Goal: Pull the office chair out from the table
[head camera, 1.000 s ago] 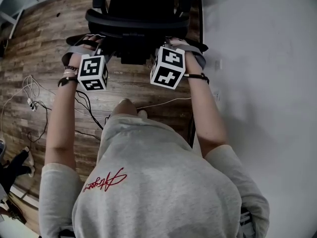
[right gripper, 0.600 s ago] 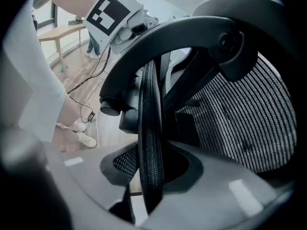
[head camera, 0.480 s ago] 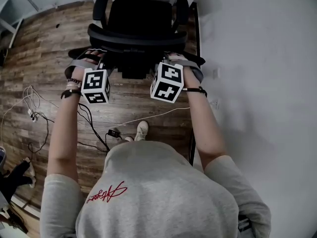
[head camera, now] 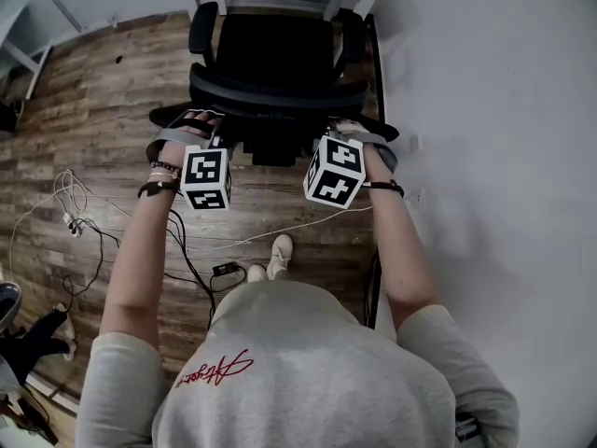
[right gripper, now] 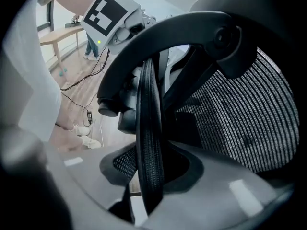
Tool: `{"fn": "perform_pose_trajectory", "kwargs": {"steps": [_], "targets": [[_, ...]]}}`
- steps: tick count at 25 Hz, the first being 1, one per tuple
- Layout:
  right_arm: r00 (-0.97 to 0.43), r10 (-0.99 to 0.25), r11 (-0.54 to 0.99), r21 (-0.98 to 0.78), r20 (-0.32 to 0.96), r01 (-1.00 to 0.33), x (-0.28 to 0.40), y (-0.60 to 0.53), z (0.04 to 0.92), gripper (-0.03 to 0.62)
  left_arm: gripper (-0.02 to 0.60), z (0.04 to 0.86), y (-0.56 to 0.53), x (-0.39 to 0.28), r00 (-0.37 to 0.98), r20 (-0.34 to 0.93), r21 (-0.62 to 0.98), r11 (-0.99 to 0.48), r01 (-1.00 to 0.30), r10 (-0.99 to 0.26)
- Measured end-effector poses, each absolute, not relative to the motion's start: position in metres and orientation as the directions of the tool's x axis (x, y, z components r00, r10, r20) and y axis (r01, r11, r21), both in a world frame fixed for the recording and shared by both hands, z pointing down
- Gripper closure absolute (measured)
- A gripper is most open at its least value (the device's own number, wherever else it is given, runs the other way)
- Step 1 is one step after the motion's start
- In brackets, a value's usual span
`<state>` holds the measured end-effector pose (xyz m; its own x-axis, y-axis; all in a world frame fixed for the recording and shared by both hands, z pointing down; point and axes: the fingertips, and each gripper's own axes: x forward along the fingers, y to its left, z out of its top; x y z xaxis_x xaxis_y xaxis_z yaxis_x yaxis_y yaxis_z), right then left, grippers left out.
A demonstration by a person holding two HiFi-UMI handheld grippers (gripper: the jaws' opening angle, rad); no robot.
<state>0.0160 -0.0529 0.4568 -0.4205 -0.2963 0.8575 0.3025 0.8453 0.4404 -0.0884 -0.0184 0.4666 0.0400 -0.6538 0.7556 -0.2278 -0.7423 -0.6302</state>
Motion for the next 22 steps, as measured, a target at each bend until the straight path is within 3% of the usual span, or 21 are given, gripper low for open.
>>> {"fn": "perform_pose_trajectory", "kwargs": {"steps": [22], "targets": [[-0.409,-0.309,0.845,0.446,0.859,0.297,0.024,-0.032,0.452,0.476,0.495,0.462,0.003,-0.080,0.062,0.766,-0.614,-0.758,-0.221,-0.639]]}}
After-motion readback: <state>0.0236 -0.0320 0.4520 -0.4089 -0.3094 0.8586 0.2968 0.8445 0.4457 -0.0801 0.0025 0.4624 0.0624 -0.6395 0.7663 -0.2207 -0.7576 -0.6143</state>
